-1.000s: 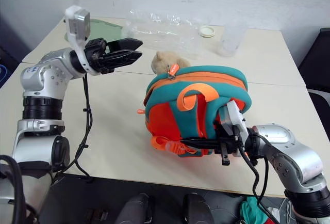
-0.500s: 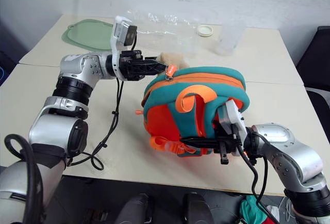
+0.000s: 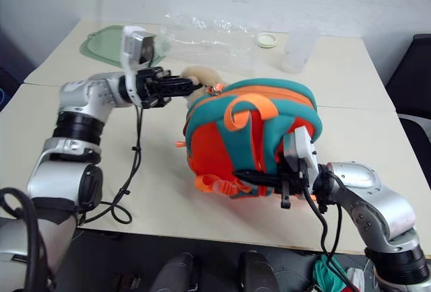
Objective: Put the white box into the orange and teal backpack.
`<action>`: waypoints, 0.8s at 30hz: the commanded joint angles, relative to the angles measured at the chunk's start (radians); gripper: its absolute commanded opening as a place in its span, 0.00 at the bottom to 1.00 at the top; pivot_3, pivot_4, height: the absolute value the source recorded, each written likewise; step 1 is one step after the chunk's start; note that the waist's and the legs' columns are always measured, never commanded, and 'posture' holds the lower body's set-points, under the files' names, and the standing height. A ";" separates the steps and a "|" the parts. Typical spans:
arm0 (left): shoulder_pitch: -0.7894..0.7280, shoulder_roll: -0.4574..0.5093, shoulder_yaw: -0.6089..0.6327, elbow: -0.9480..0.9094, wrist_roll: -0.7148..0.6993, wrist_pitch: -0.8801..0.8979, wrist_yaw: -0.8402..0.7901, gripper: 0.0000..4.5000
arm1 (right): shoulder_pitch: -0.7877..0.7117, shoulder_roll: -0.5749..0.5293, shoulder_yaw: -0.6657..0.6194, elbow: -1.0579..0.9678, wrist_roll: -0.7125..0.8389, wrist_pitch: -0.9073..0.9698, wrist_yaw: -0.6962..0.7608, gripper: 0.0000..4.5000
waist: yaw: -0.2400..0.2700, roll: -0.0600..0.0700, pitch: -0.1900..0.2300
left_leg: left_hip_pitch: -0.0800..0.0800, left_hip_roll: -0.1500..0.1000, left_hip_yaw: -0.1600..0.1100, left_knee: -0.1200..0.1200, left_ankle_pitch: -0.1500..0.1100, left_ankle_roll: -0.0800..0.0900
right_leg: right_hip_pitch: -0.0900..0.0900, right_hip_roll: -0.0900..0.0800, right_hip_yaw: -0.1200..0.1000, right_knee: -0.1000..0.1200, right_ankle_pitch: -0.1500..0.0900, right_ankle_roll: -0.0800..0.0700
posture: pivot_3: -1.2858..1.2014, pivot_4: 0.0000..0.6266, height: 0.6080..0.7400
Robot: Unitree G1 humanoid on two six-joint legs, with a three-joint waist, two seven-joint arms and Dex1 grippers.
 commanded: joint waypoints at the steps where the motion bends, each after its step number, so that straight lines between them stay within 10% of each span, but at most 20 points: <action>1: 0.092 0.098 0.032 -0.156 0.007 -0.001 0.027 0.12 | 0.001 0.031 -0.051 -0.002 0.006 -0.025 -0.061 0.00 | -0.001 0.000 0.000 | 0.000 0.000 0.000 0.000 0.000 0.000 | 0.000 0.000 0.000 0.000 0.000 0.000 | 0.52 0.24 1.00; 13: 0.485 0.259 -0.015 -0.422 0.110 -0.146 0.114 0.12 | 0.045 0.114 -0.093 -0.018 0.078 -0.019 -0.151 0.00 | -0.003 0.001 -0.001 | 0.001 0.000 0.000 -0.002 0.000 0.001 | 0.001 -0.002 0.001 -0.001 0.000 0.000 | 0.52 0.24 1.00; 24: 0.680 0.159 0.050 -0.537 0.071 -0.260 0.307 0.12 | 0.062 0.100 -0.068 -0.008 0.031 -0.049 -0.132 0.00 | 0.002 0.001 -0.001 | 0.002 0.000 0.000 -0.002 -0.001 0.002 | 0.001 -0.002 0.001 -0.001 0.000 0.000 | 0.52 0.24 1.00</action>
